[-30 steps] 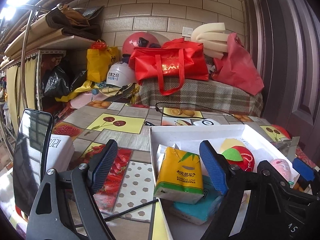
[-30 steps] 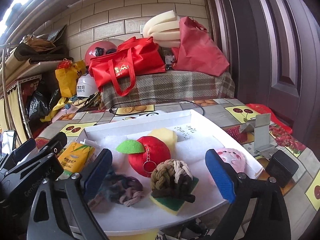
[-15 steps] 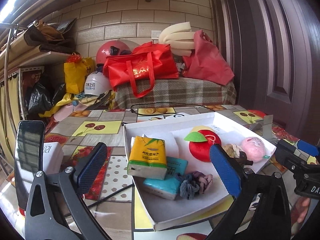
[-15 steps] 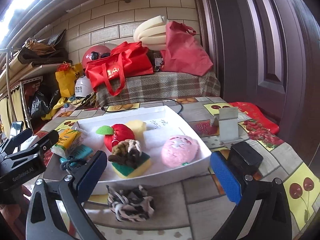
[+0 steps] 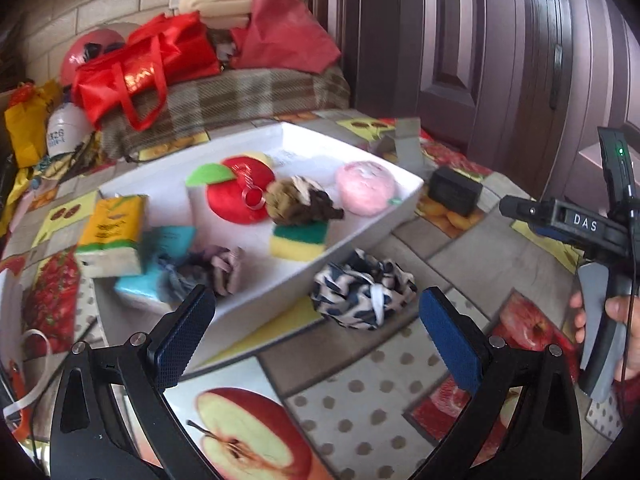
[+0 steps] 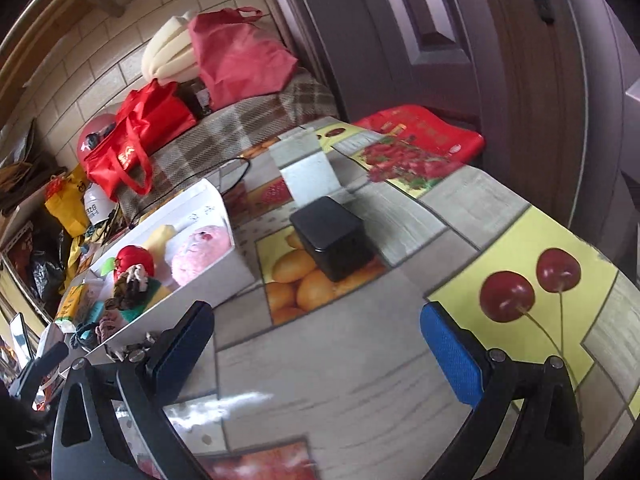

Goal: Organize soft objects
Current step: 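Withdraw both open tools from the tray toward the patterned cloth, then grasp the black-and-white patterned cloth scrunchie with the left tool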

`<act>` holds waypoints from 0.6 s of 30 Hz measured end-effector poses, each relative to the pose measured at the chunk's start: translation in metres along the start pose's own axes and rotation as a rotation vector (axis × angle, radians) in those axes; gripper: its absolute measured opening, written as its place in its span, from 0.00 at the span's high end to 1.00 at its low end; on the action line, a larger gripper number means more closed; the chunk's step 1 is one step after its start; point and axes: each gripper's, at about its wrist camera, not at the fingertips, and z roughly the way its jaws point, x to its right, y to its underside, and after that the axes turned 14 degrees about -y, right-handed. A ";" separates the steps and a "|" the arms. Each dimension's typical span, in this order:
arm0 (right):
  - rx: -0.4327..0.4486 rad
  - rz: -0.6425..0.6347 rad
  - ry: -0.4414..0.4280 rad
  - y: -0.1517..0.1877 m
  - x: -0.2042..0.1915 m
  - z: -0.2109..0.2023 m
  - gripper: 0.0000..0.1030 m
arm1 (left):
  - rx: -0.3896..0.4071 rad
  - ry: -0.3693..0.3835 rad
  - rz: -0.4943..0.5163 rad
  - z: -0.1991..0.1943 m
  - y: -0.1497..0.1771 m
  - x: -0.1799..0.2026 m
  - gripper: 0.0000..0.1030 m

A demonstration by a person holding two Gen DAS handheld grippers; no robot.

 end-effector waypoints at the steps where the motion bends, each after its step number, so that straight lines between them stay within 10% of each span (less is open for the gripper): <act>1: -0.011 0.019 0.008 0.000 0.006 -0.001 0.00 | -0.009 -0.008 0.010 0.002 0.000 0.007 0.00; 18: -0.028 0.099 -0.005 0.001 0.024 -0.004 0.00 | -0.131 -0.154 0.070 0.015 0.005 0.059 0.06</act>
